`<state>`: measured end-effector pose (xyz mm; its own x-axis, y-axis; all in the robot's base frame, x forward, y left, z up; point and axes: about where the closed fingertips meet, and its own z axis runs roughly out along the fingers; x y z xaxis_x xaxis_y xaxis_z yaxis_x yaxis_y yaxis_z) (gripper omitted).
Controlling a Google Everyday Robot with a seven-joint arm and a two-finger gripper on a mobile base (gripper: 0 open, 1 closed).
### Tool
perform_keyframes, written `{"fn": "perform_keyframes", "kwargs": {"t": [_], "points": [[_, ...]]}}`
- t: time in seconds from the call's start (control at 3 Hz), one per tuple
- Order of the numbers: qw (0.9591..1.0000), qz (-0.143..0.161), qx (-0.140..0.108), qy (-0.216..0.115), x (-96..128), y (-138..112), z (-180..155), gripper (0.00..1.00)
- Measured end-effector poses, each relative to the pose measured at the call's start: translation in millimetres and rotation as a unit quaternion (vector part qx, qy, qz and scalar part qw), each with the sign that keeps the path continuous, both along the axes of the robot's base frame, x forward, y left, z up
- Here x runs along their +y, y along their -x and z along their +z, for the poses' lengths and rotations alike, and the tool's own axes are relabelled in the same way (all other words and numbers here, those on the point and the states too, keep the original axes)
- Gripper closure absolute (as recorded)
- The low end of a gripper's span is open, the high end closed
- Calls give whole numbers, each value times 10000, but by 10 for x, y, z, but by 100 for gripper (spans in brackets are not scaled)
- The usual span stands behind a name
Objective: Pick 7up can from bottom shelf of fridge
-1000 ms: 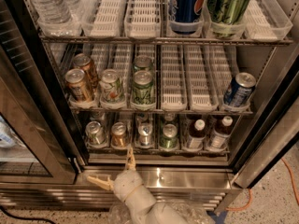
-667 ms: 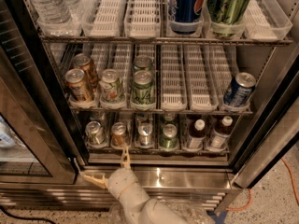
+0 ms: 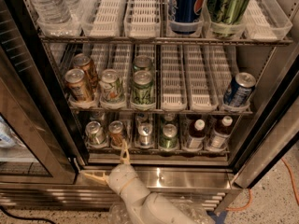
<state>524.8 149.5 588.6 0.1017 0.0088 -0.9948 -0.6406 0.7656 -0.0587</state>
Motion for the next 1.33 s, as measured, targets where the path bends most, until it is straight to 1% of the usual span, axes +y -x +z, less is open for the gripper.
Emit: {"fn": "perform_keyframes", "kwargs": {"t": [0.33,0.67,1.0,1.33], "points": [[9997,173,-116,107,-95,128,18,0],[9997,173,-116,107,-94,128,18,0],[9997,173,-116,107,-94,128,18,19],[9997,174,-116,107,-94,128,18,40]]}}
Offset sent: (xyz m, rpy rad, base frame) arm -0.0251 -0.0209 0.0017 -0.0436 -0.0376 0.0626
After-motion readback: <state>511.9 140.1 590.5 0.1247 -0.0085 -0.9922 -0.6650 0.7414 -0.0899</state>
